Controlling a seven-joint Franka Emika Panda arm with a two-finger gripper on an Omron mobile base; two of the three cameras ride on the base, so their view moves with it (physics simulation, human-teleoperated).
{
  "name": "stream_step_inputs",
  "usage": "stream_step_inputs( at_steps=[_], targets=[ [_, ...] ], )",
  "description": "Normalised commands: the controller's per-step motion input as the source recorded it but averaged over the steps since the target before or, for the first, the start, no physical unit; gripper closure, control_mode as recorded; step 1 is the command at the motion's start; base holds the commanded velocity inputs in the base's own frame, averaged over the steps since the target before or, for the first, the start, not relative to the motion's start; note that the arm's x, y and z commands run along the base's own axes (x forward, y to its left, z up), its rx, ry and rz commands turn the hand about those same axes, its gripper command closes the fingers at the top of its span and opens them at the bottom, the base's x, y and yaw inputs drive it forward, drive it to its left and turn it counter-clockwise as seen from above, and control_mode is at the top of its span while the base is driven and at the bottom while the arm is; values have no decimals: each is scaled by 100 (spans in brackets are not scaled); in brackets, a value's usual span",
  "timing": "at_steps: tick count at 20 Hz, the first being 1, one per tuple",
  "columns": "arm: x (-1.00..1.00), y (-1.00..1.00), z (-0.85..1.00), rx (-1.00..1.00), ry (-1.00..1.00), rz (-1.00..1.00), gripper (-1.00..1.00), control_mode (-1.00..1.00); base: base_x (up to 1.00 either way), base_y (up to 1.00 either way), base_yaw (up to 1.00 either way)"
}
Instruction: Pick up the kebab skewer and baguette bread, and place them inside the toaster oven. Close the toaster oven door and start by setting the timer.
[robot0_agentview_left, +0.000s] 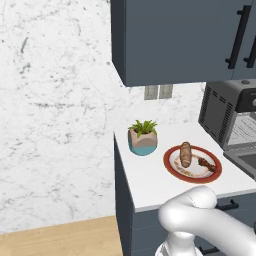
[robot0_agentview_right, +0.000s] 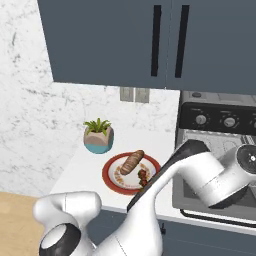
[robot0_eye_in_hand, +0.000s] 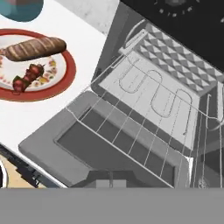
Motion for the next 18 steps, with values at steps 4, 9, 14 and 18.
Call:
stream_step_inputs(
  at_steps=[4, 9, 14, 18],
  targets=[
    [-4, 100, 37, 0, 53, -15, 100, -100, 0, 0, 0],
    [-11, 100, 9, 2, 28, -18, 100, -100, 0, 0, 0],
    [-53, 100, -2, 8, 3, -24, 100, -100, 0, 0, 0],
    [-20, 100, -23, 10, 2, -28, 100, -100, 0, 0, 0]
  ],
)
